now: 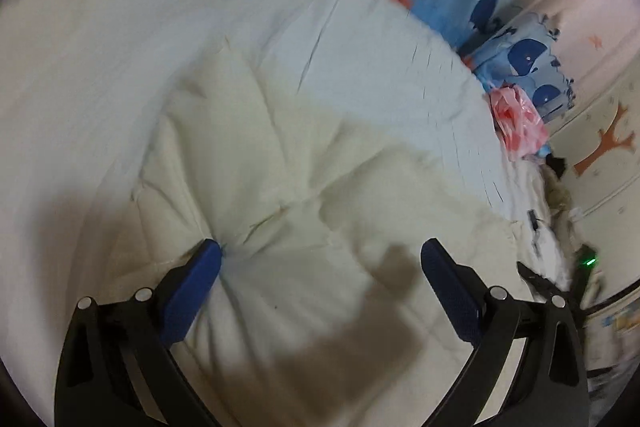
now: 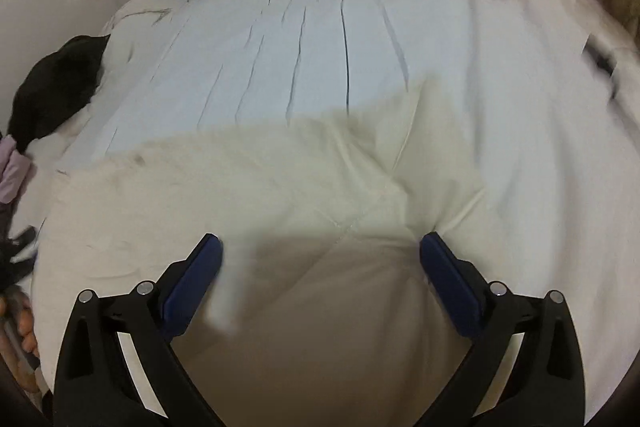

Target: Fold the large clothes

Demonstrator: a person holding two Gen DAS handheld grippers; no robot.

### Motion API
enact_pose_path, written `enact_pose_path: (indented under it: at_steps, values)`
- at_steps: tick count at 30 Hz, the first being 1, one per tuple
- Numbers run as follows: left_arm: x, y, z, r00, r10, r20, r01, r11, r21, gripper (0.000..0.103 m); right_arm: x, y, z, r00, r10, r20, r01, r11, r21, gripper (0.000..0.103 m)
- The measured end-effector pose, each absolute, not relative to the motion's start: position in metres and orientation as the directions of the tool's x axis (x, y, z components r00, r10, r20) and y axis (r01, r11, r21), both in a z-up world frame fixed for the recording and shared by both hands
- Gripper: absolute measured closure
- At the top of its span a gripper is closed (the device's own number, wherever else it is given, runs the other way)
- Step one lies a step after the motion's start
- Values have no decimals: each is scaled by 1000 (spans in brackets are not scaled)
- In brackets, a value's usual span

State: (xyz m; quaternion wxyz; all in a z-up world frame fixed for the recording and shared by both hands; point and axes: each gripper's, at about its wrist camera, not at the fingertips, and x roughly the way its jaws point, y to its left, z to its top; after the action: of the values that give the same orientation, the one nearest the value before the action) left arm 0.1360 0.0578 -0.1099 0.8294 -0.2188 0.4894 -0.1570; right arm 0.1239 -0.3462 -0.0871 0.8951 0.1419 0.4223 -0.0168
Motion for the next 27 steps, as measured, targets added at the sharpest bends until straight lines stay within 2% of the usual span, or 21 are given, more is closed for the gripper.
enact_pose_path:
  at_steps: [3, 5, 7, 9, 10, 13, 15, 19, 22, 27]
  values:
    - [135, 43, -102, 474, -400, -784, 63, 904, -423, 7, 128, -336, -76, 616, 33, -787, 162, 972, 168, 7]
    - [124, 45, -97, 485, -378, -788, 54, 913, -405, 7, 119, -334, -67, 623, 53, -781, 156, 969, 191, 7]
    - [105, 57, -85, 522, -404, -752, 40, 892, -451, 7, 91, -335, -58, 680, 82, -729, 147, 959, 244, 7]
    - [82, 71, -76, 557, -418, -718, 43, 877, -478, 7, 50, -332, -45, 741, 52, -669, 132, 966, 221, 7]
    - [74, 77, -75, 564, -410, -717, 36, 879, -475, 7, 38, -333, -45, 747, 36, -664, 140, 968, 210, 7]
    - [50, 96, -78, 543, -446, -712, 15, 852, -523, 7, 6, -352, -66, 679, 49, -732, 205, 946, 253, 7]
    - [31, 112, -75, 548, -469, -693, 4, 830, -558, 7, -19, -352, -63, 684, 34, -729, 197, 953, 229, 7]
    - [7, 135, -70, 544, -485, -685, -36, 802, -596, 7, -58, -306, -46, 707, 111, -698, 5, 987, 162, 7]
    - [-7, 152, -76, 529, -492, -691, -81, 782, -618, 7, -79, -250, -48, 689, 136, -712, -141, 989, 53, 7]
    - [-28, 160, -87, 471, -609, -638, -115, 675, -729, 7, -103, -121, -69, 683, 96, -724, -432, 853, -294, 7]
